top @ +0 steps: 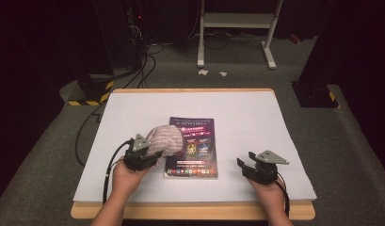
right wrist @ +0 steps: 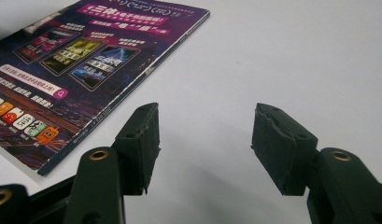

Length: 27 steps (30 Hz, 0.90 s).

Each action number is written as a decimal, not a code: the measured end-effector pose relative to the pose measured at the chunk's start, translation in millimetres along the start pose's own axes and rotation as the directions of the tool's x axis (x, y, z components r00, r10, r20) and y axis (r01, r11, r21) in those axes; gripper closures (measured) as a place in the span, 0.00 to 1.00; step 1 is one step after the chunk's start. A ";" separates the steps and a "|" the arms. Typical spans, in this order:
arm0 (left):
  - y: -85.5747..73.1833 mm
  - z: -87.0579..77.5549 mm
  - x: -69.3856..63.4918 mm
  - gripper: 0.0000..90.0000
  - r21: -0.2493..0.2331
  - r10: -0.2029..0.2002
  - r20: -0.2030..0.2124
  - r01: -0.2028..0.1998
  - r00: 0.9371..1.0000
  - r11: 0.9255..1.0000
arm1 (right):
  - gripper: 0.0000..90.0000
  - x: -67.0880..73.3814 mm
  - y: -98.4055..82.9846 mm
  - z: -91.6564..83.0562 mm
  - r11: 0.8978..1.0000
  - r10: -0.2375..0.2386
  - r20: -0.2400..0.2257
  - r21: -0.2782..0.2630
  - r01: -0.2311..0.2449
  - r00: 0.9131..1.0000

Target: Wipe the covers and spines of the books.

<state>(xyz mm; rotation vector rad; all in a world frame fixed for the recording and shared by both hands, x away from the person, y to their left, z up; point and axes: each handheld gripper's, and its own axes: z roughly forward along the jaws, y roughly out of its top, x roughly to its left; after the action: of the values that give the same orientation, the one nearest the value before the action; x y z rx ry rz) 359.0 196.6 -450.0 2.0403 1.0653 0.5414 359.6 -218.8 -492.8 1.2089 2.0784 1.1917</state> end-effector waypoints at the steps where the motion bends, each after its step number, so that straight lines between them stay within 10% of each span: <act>1: -1.3 0.2 -5.0 0.66 0.001 0.001 0.013 -0.001 1.000 1.000 | 0.46 -0.1 -0.5 0.0 1.000 0.005 -0.003 0.001 -0.005 1.000; 16: -13.2 32.4 -48.2 0.66 0.082 0.103 0.059 -0.107 0.993 0.991 | 0.48 -1.0 -0.3 1.4 1.000 0.025 -0.021 0.002 -0.025 0.999; 19: -20.1 31.4 -41.9 0.67 0.062 0.055 0.073 -0.060 0.996 0.996 | 0.48 -2.1 -0.6 -0.1 1.000 0.029 -0.021 -0.003 -0.029 0.999; 27: -9.9 43.6 -62.3 0.67 0.075 0.076 0.110 -0.084 0.991 0.994 | 0.47 -2.9 0.7 -1.5 0.999 0.033 0.000 0.009 -0.033 0.999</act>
<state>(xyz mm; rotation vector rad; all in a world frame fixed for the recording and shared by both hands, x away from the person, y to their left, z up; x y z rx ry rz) 347.5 130.1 -486.4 2.1636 0.9581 0.4307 360.3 -221.8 -491.5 1.2516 2.0738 1.1975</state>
